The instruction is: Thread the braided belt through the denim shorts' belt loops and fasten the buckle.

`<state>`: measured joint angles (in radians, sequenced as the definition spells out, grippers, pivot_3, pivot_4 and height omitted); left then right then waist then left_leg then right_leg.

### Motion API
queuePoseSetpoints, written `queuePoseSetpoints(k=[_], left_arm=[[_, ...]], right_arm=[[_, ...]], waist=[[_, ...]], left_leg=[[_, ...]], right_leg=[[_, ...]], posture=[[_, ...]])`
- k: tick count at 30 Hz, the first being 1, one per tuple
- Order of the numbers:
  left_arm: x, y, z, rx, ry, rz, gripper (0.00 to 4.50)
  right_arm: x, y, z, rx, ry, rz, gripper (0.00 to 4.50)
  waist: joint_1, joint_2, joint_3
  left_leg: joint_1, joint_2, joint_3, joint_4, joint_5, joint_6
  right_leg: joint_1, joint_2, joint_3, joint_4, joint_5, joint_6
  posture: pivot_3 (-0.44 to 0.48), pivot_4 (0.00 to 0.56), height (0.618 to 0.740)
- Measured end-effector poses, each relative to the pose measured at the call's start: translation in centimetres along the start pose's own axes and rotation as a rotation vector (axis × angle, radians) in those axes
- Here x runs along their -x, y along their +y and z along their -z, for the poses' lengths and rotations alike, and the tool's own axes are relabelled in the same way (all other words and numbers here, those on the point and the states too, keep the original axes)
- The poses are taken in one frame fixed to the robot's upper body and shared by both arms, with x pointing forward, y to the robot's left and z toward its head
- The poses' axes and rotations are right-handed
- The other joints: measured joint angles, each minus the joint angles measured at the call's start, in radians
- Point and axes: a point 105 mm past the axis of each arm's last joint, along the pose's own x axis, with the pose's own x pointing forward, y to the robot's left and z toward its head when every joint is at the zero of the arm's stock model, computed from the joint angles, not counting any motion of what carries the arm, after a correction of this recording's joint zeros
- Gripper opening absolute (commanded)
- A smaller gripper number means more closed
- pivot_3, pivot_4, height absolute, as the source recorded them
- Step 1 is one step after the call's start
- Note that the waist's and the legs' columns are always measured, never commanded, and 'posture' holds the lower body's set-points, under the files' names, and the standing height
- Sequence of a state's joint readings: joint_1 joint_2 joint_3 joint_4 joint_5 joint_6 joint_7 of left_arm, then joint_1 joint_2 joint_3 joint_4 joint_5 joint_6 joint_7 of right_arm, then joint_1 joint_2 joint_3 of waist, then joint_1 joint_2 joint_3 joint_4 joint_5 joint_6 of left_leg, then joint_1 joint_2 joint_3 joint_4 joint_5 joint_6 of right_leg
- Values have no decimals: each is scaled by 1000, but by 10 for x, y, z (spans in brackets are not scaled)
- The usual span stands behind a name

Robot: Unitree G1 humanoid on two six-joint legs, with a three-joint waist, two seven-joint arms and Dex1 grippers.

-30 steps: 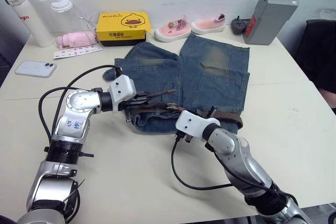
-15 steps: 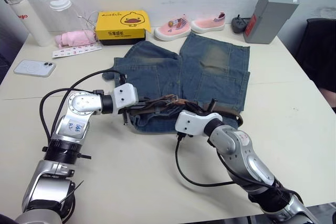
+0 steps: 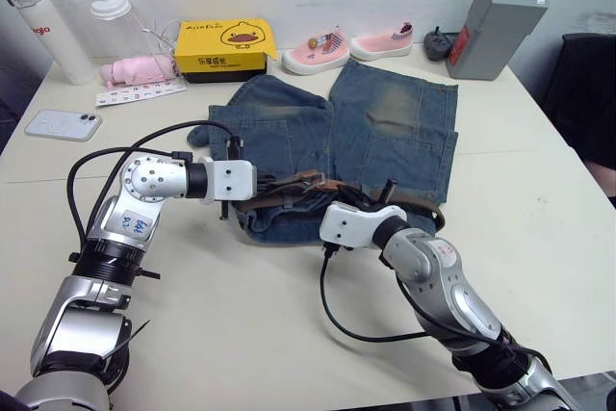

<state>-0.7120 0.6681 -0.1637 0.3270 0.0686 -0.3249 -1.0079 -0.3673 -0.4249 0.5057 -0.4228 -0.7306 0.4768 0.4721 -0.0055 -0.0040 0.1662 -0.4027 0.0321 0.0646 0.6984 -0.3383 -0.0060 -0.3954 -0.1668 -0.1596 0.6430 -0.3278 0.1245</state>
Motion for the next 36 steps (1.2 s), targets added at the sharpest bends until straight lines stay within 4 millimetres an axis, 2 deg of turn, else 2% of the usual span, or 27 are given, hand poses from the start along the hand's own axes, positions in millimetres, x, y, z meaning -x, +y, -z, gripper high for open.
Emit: queuePoseSetpoints(k=[8, 18, 24, 32, 36], left_arm=[[10, 10, -12, -45, -30, 87, 0], [6, 15, -9, -122, -8, 138, 0], [-6, 13, -12, -148, -26, 151, 0], [-40, 13, -25, -113, -114, 99, 0], [-59, -1, -26, -50, -146, 111, 0]], right_arm=[[0, 0, -1, 27, -14, -1, 39], [-1, -1, -2, 41, -25, 3, 39], [-2, 0, -2, 47, -23, 2, 39], [0, 8, -1, 45, -27, -33, 39], [2, 16, 4, -7, -2, -78, 39]], waist=[[-1, 0, 0], [-3, 0, 0], [-2, 0, 0], [-1, 0, 0], [-2, 0, 0]], left_leg=[[0, 0, 0, 0, 0, 0], [0, 0, 0, 0, 0, 0], [0, 0, 0, 1, 0, 0], [0, 0, 0, 1, 0, 0], [0, 0, 0, 1, 0, 1]], right_leg=[[0, 0, 0, 0, 0, 0], [-1, 0, 0, 1, 0, 0], [-1, 0, 0, 1, 0, 0], [-1, 0, 0, 1, 0, 0], [-1, 0, 0, 2, 0, 0]], posture=[[0, 150, 683], [0, 150, 683], [0, 150, 683], [0, 150, 683], [0, 150, 683]])
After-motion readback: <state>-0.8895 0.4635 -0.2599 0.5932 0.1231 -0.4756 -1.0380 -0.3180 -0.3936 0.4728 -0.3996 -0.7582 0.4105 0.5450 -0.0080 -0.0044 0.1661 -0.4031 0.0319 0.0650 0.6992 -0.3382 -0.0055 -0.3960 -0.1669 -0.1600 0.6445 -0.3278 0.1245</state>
